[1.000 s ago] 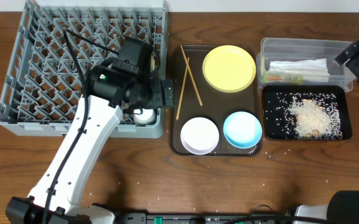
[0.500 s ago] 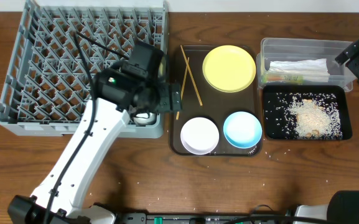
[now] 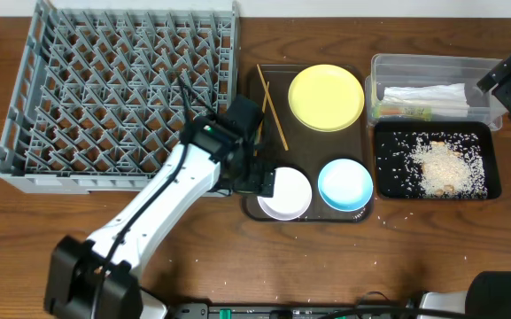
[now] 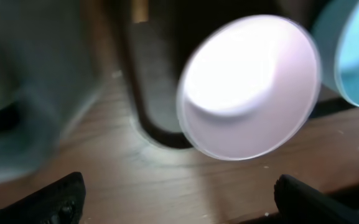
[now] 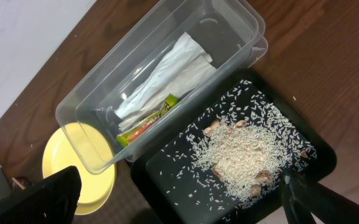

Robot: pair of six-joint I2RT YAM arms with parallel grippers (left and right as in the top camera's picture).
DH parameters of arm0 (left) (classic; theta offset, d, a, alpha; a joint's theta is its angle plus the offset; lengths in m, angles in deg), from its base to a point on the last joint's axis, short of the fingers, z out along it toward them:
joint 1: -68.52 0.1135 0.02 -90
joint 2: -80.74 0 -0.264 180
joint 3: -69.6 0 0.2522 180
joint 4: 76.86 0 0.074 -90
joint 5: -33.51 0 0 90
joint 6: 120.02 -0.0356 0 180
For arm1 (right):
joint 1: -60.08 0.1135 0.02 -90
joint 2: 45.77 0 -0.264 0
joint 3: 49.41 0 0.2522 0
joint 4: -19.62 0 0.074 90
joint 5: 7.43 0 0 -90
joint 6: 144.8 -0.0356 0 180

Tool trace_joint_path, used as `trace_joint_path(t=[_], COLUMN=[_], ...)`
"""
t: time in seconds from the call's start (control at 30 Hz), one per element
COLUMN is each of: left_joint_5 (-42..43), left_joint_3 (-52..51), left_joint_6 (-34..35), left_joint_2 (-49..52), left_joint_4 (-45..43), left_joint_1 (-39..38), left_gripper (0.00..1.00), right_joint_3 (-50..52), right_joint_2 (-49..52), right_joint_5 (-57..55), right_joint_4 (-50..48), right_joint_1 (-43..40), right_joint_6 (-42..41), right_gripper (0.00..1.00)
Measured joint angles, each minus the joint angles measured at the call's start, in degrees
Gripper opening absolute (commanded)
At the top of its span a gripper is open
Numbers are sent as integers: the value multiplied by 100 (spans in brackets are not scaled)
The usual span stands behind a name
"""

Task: Sort waste into correct bins and load items into the dishwasher
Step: 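Move the left gripper to the white plate and grasp its rim, then lift the white plate with the left gripper and carry it to the rack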

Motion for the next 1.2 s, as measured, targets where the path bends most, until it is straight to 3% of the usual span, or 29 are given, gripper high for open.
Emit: trace_joint_path(t=[0.33,0.6,1.03,1.13,1.2], left_joint_5=[472,297,76,81,81], left_joint_3=[0,0,0,0,0], left_joint_6=[-107,481,1497,1646,1740], left_joint_2=[1016,1178,1578,1742,1803], left_joint_4=[-308,-608,-957,-1045,-1060], left_joint_1=[-170,-240,-415,-474,-487], left_gripper=[86,66,58,50,38], right_joint_3=[0,0,0,0,0], right_joint_2=[0,0,0,0,0], right_joint_5=[0,0,0,0,0], right_joint_4=[0,0,0,0,0], right_joint_1=[0,0,0,0,0], right_joint_6=[0,0,0,0,0], right_gripper=[99,99,99,99,99])
